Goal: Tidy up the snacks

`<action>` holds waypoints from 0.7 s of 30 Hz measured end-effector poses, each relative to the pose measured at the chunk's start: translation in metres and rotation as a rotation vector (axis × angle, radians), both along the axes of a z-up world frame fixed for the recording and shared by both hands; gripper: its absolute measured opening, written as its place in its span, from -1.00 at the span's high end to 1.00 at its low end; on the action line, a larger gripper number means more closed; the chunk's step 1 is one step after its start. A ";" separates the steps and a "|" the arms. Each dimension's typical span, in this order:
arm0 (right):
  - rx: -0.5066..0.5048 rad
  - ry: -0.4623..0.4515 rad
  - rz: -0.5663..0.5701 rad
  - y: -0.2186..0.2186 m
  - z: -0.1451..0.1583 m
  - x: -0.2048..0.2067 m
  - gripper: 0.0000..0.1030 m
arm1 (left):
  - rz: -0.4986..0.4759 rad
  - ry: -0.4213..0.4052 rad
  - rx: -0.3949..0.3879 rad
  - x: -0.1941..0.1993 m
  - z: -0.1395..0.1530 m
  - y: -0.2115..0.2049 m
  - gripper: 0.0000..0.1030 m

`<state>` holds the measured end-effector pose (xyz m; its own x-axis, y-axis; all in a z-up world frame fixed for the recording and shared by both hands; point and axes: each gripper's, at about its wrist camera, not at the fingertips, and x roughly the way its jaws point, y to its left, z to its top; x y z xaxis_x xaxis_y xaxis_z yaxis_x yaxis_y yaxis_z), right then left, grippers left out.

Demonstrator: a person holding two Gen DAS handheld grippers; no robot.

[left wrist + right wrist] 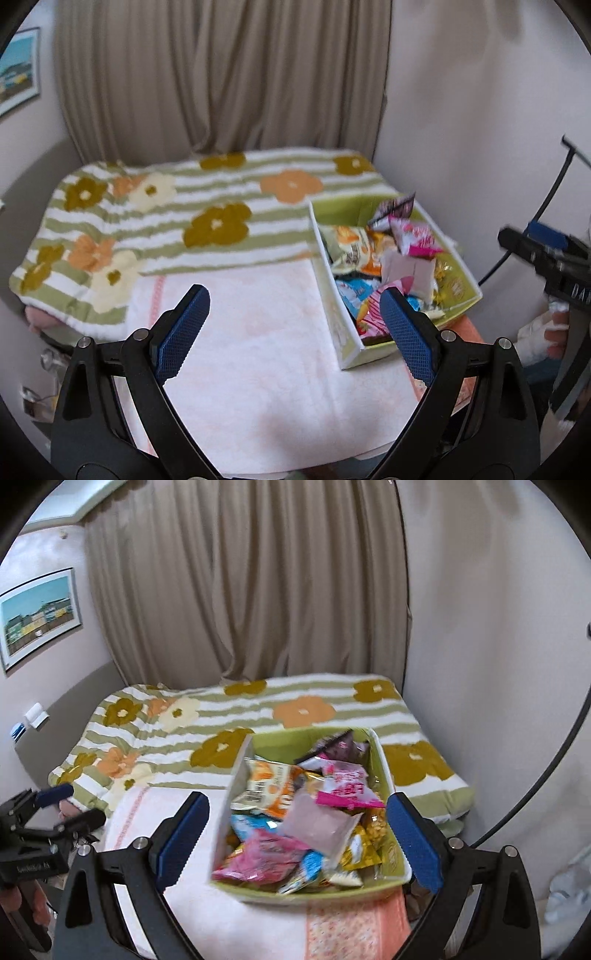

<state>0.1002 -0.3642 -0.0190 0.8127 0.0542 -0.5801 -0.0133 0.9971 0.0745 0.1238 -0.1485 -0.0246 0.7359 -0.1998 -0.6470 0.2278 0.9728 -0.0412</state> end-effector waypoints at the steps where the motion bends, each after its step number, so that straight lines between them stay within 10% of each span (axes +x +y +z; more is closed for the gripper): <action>1: -0.010 -0.013 0.001 0.007 0.004 -0.009 -0.86 | 0.012 -0.028 -0.003 -0.012 0.007 0.007 -0.88; 21: -0.037 -0.086 -0.049 0.076 0.002 -0.106 -0.98 | 0.115 -0.211 0.002 -0.135 0.025 0.073 -1.00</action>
<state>-0.0055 -0.2881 -0.0170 0.8606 -0.0072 -0.5093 0.0312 0.9988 0.0385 -0.0112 -0.0757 0.0001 0.8727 -0.1056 -0.4767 0.1186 0.9929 -0.0028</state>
